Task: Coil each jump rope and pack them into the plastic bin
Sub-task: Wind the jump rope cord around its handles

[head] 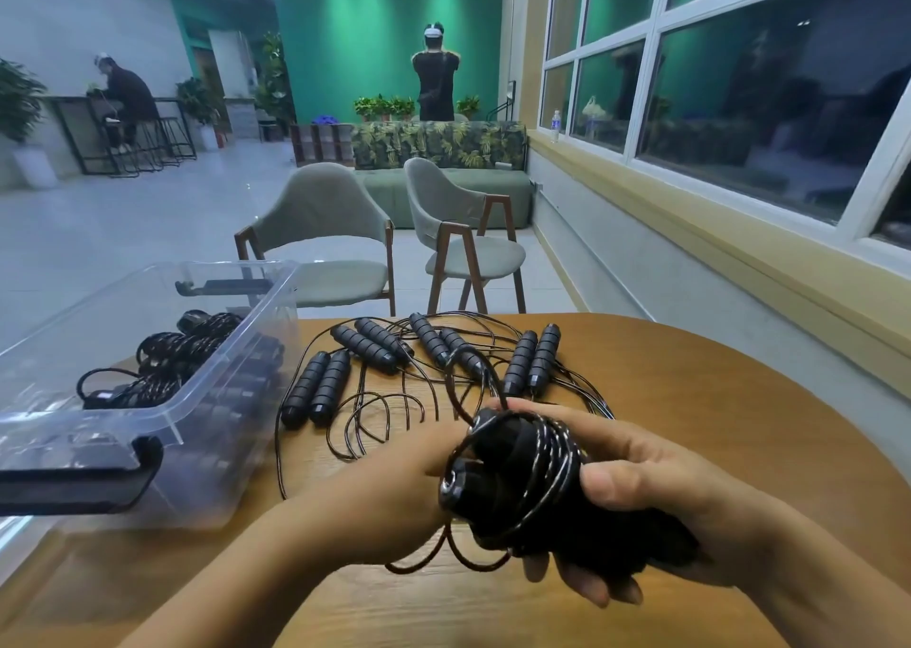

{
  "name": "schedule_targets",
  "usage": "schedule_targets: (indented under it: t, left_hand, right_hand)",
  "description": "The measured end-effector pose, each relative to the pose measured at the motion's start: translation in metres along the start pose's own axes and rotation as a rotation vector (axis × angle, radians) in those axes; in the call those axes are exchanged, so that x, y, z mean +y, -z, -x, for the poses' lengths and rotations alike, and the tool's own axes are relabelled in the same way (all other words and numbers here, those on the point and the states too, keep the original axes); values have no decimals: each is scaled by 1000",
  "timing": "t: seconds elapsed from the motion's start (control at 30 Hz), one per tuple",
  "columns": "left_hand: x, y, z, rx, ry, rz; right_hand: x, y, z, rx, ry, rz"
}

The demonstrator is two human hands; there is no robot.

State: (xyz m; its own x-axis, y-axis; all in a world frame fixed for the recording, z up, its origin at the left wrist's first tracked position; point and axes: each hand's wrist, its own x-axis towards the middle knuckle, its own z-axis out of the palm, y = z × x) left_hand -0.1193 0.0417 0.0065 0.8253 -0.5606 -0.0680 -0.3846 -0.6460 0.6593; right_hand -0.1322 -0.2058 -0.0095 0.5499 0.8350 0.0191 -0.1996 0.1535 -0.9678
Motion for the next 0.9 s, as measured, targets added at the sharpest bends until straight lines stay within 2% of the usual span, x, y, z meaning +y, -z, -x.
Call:
schedule_targets:
  t: [0.17, 0.23, 0.43, 0.5, 0.6, 0.7, 0.8, 0.9]
  left_hand:
    - [-4, -2, 6, 6, -106, 517]
    - [-12, -6, 2, 41, -160, 614]
    - [-16, -15, -7, 185, -130, 455]
    - [-15, -18, -8, 239, -170, 378]
    - [-12, -22, -8, 390, -265, 138]
    - [-10, -22, -8, 487, -325, 69]
    - [-13, -21, -4, 431, -297, 175]
    - [-10, -17, -7, 330, -197, 611]
  right_hand:
    - [3, 4, -1, -83, 97, -179]
    - [5, 7, 0, -89, 143, -256]
    - [8, 13, 3, -81, 204, -374]
    - [10, 14, 2, -83, 195, -384]
    - [13, 15, 1, -91, 184, -410]
    - [15, 16, -1, -114, 177, -436]
    - [14, 17, -1, -125, 193, -453]
    - [11, 20, 0, -133, 222, -461]
